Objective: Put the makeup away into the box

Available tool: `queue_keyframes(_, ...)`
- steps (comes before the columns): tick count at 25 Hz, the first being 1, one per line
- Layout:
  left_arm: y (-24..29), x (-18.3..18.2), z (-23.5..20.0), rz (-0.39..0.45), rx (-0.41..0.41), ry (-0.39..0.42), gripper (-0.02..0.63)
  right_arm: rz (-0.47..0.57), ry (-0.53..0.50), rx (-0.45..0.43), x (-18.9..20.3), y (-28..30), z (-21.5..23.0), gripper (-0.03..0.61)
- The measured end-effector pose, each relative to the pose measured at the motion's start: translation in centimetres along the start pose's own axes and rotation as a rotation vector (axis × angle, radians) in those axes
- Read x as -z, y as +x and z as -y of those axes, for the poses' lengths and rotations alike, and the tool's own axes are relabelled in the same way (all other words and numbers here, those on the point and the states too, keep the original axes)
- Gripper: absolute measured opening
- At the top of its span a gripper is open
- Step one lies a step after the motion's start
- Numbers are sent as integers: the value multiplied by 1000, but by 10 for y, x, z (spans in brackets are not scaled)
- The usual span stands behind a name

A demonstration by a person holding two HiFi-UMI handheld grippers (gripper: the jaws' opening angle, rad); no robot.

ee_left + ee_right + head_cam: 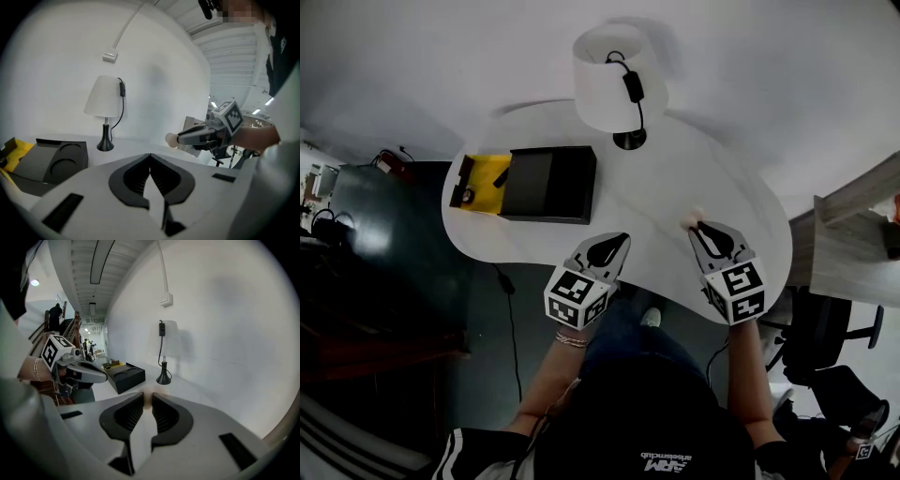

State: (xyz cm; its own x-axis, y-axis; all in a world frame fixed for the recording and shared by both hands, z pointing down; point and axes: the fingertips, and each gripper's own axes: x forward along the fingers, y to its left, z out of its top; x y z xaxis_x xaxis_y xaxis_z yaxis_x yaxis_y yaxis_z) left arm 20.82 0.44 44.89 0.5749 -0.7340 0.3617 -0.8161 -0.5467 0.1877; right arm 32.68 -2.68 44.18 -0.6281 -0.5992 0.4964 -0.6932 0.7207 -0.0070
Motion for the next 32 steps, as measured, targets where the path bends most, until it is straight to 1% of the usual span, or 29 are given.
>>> queue_keyframes(7, -40, -8, -24, 46, -101, -16, 17, 14, -58, -83, -26, 14, -35, 72)
queue_keyframes(12, -77, -9, -54, 76, -166, -33, 17, 31, -96, -134, -50, 34, -67, 72)
queue_keyframes(20, -137, -2, -109, 91, -232, -56, 17, 53, -135, -200, -85, 77, -129, 72)
queue_keyframes(25, -176, -4, -144, 111, -266, -63, 17, 61, -167, -238, -107, 104, -172, 72)
queue_keyframes(32, -234, 4, -194, 128, -325, -82, 17, 54, -201, -295, -131, 144, -232, 72)
